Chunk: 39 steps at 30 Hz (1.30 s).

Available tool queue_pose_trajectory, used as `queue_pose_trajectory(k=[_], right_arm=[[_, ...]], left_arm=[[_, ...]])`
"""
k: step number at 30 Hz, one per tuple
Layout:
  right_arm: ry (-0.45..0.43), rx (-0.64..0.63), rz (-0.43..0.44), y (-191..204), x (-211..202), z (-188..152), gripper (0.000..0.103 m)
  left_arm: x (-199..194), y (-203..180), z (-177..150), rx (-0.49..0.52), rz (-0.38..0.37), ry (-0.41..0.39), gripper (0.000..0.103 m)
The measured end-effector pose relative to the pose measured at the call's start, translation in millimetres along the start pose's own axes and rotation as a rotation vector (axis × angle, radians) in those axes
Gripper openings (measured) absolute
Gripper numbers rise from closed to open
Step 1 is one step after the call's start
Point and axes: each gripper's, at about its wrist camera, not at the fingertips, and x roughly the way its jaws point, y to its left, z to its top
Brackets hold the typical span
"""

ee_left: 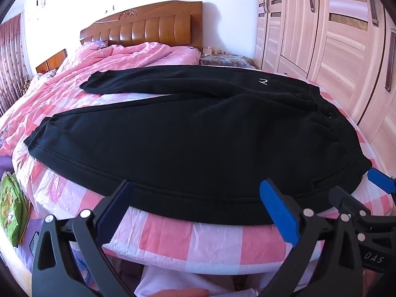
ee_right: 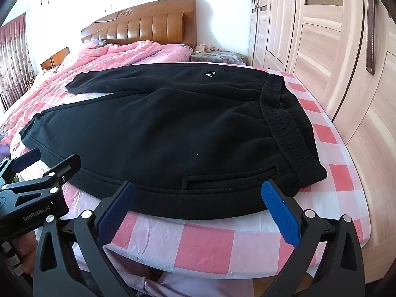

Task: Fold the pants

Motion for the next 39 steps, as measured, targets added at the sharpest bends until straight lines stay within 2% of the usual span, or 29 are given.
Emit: queue_pose_trajectory(k=[39], right_arm=[[0.021, 0.037, 0.041, -11.0, 4.9, -3.2, 0.099]], left_arm=[[3.5, 1.5, -3.4, -0.007, 0.006, 0.035, 0.102]])
